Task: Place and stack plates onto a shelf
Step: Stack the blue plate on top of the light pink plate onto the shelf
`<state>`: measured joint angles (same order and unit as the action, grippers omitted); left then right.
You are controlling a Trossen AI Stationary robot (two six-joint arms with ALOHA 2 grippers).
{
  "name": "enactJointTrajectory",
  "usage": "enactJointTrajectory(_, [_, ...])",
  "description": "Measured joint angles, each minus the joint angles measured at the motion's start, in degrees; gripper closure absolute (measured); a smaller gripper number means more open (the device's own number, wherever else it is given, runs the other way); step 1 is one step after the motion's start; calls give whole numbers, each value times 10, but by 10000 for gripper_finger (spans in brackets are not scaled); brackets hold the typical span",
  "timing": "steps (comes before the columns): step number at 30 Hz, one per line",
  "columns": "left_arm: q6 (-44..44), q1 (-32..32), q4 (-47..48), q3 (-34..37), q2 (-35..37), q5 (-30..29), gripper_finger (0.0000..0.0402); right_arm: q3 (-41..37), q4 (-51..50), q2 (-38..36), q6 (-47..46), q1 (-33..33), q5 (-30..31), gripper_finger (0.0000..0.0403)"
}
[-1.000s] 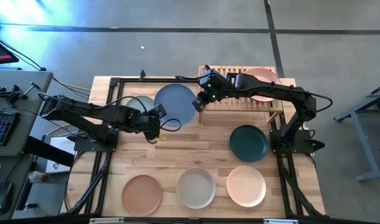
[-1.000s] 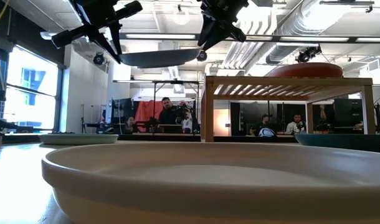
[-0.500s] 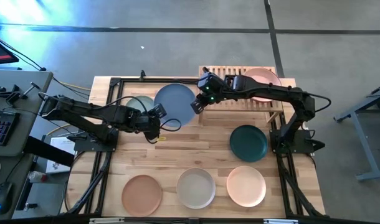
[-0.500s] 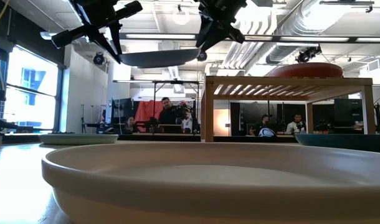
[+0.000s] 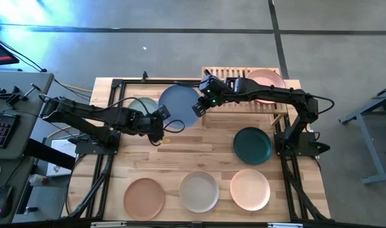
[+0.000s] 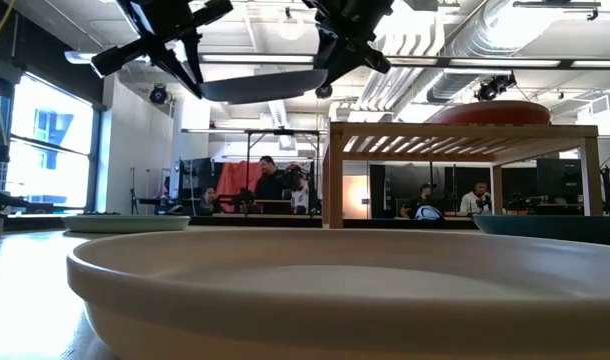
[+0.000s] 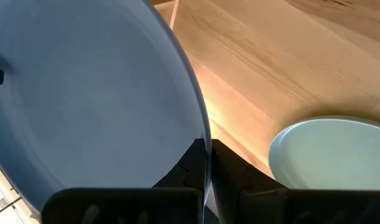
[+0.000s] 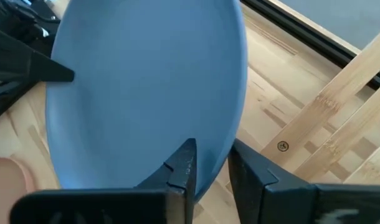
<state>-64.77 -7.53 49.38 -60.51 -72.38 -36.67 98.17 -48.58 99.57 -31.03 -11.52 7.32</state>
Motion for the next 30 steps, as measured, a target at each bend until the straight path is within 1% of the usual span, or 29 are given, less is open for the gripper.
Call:
enactJointTrajectory(5, [2,0,-2,0,0,0,400,0,1,-1,-21,-2,4,394])
enactJointTrajectory(8, [1,0,-3,0,0,2,395,0,1,-1,-44,-1,4,393])
enactJointTrajectory(11, [3,0,-6,0,0,9,387,0,0,-1,-50,-1,3,400])
enactJointTrajectory(16, [35,0,-4,0,0,15,374,0,0,-1,-65,-1,1,402])
enactJointTrajectory(23, [97,0,-5,0,-3,66,342,0,-13,-1,-87,-1,-8,402])
enactJointTrajectory(27, [125,0,-6,0,-4,74,317,0,-26,-1,-94,0,-9,403])
enactJointTrajectory(30, [186,0,-15,0,-4,66,302,0,-35,-2,-96,-1,-5,403])
